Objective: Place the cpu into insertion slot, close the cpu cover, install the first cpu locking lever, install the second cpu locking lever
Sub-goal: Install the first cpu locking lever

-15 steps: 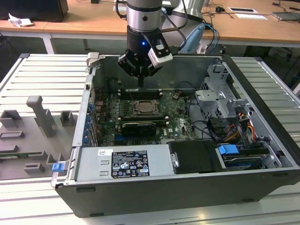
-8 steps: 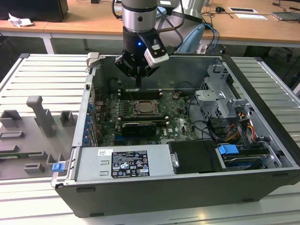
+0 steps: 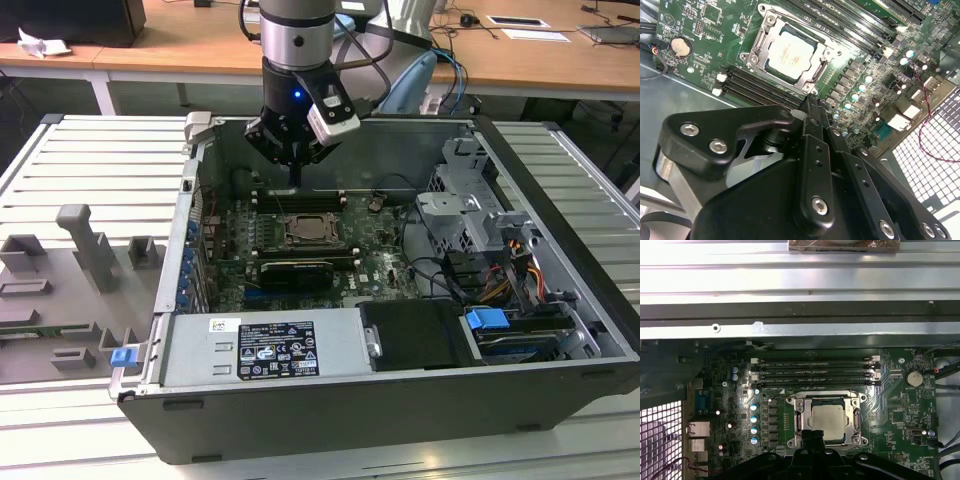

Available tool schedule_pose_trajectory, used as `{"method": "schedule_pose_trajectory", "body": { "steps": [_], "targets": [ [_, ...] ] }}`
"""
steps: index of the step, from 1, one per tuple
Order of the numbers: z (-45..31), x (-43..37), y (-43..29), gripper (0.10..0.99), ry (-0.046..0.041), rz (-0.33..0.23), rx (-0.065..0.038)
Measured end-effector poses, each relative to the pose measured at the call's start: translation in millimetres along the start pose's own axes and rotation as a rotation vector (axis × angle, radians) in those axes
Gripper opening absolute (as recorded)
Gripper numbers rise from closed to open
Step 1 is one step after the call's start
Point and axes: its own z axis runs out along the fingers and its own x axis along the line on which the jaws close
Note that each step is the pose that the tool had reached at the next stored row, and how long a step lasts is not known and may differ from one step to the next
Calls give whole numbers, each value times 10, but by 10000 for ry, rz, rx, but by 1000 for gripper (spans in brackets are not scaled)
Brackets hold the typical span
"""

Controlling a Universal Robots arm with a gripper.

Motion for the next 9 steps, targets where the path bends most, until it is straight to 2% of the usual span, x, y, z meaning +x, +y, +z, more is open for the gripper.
{"method": "schedule_pose_trajectory", "body": {
  "steps": [9],
  "targets": [
    [5, 5, -2, 106, 1, -3, -54]
  ]
}}
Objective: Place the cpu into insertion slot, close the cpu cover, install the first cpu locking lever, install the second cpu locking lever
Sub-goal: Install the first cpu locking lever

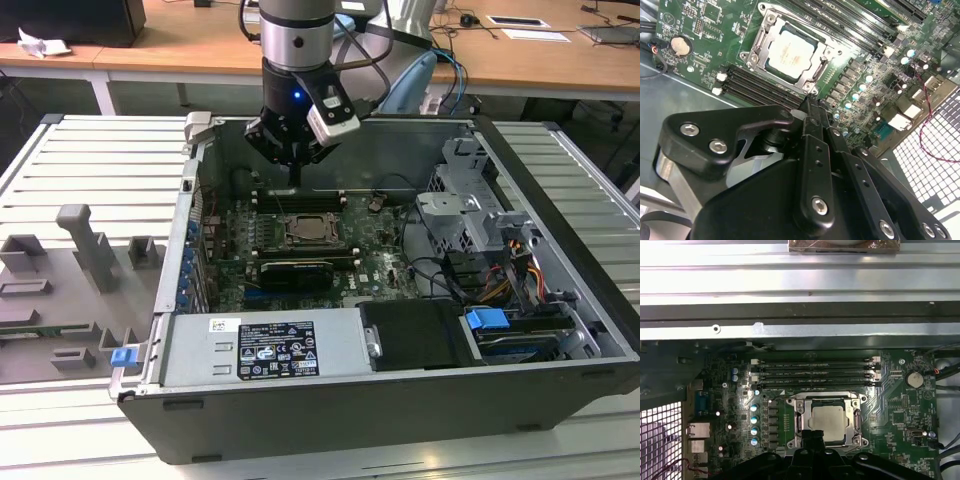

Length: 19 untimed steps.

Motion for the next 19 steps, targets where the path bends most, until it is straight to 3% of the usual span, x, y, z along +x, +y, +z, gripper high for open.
{"method": "schedule_pose_trajectory", "body": {
  "steps": [2, 19],
  "targets": [
    [0, 0, 0, 106, 5, -87, -11],
    [2, 0, 0, 106, 205, -3619, -77]
  ]
}}
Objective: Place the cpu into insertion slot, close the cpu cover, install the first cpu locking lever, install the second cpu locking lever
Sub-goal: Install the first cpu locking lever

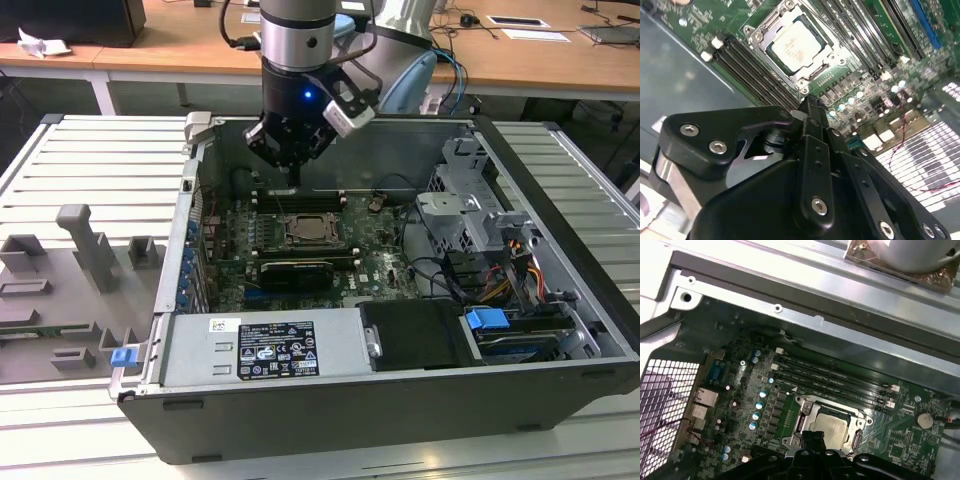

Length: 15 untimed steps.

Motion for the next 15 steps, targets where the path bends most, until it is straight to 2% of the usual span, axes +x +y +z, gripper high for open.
{"method": "schedule_pose_trajectory", "body": {
  "steps": [7, 11, 15],
  "targets": [
    [4, 2, 0, 106, 81, -1450, -26],
    [10, 13, 3, 106, 69, -1234, -23],
    [34, 14, 2, 106, 22, -417, -8]
  ]
}}
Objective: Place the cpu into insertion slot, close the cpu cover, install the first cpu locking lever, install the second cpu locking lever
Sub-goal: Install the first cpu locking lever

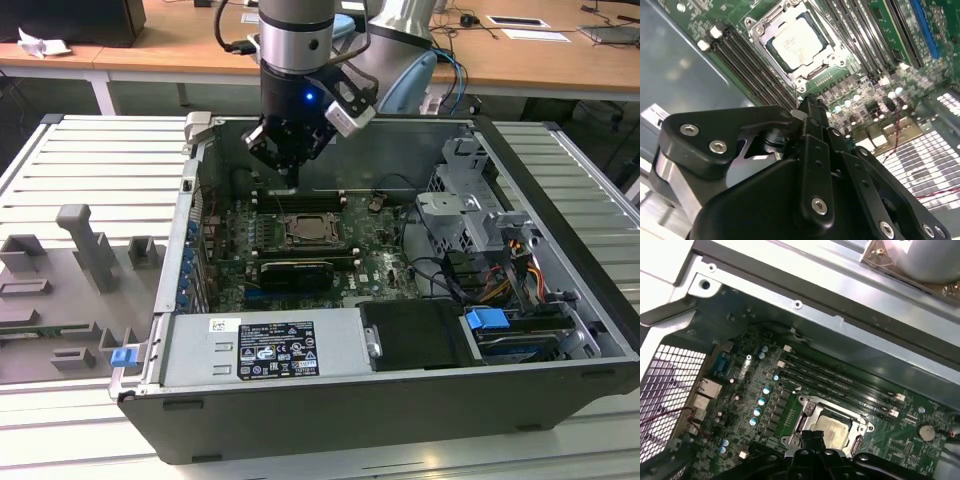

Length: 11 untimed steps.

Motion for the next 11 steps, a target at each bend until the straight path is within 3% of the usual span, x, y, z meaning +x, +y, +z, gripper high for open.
{"method": "schedule_pose_trajectory", "body": {
  "steps": [4, 9, 11],
  "targets": [
    [39, 1, -2, 106, -74, 1290, 25],
    [52, 193, 74, 106, -97, 1386, 21],
    [66, 212, 82, 106, -106, 1498, 21]
  ]
}}
